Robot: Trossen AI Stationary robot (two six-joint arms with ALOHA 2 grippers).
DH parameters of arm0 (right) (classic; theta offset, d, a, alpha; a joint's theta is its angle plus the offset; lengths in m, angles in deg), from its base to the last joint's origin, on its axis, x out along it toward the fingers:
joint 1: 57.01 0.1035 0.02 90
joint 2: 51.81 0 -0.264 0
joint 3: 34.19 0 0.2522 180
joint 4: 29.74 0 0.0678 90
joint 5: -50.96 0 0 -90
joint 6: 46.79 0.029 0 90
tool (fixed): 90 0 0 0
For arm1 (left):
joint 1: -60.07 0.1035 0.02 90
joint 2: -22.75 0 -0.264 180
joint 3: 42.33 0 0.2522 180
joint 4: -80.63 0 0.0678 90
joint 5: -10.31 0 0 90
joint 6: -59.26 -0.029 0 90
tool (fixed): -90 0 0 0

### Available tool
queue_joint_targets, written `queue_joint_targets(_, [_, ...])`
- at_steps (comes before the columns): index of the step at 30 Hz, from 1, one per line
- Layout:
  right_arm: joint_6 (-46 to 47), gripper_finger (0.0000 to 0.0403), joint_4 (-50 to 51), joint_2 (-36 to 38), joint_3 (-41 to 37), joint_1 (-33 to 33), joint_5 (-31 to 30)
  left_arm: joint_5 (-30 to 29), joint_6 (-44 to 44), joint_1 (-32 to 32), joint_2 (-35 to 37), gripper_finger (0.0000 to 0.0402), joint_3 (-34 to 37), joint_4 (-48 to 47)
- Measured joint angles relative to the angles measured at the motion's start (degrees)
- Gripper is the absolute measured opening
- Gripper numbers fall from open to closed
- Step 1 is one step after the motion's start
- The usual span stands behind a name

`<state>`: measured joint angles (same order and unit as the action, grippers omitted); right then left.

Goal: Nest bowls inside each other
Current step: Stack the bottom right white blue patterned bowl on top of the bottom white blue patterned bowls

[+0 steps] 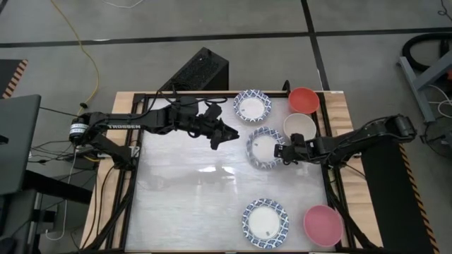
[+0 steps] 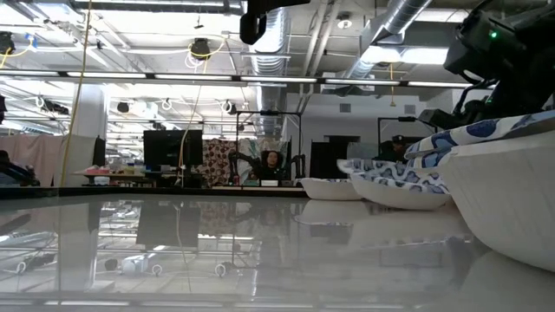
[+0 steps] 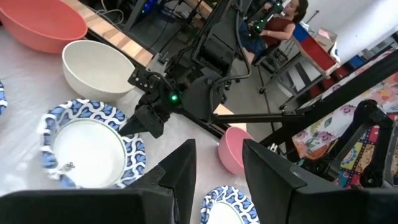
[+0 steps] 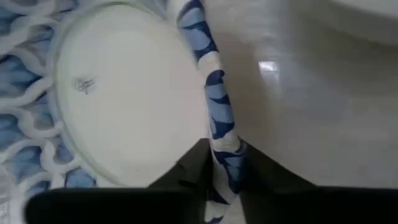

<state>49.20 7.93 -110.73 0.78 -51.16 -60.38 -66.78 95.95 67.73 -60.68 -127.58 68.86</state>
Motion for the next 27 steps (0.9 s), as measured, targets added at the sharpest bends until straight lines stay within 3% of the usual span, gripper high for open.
queue_joint_targets(8, [-0.4, 0.0019, -0.9, 0.0, 0.0, 0.2, 0.6, 1.9, 0.8, 0.0, 0.0, 0.0119, 0.0, -0.1])
queue_joint_targets(18, [-3.5, 0.0016, -7.2, 0.7, 0.1, 0.2, 3.1, 2.3, 1.7, 0.0, 0.0, 0.0119, 0.0, 0.0])
queue_joint_targets(27, [-10.4, 0.0016, -6.1, 3.6, 5.3, 0.2, 5.3, 1.2, 2.1, 0.0, 0.0, 0.0119, 0.0, 0.3])
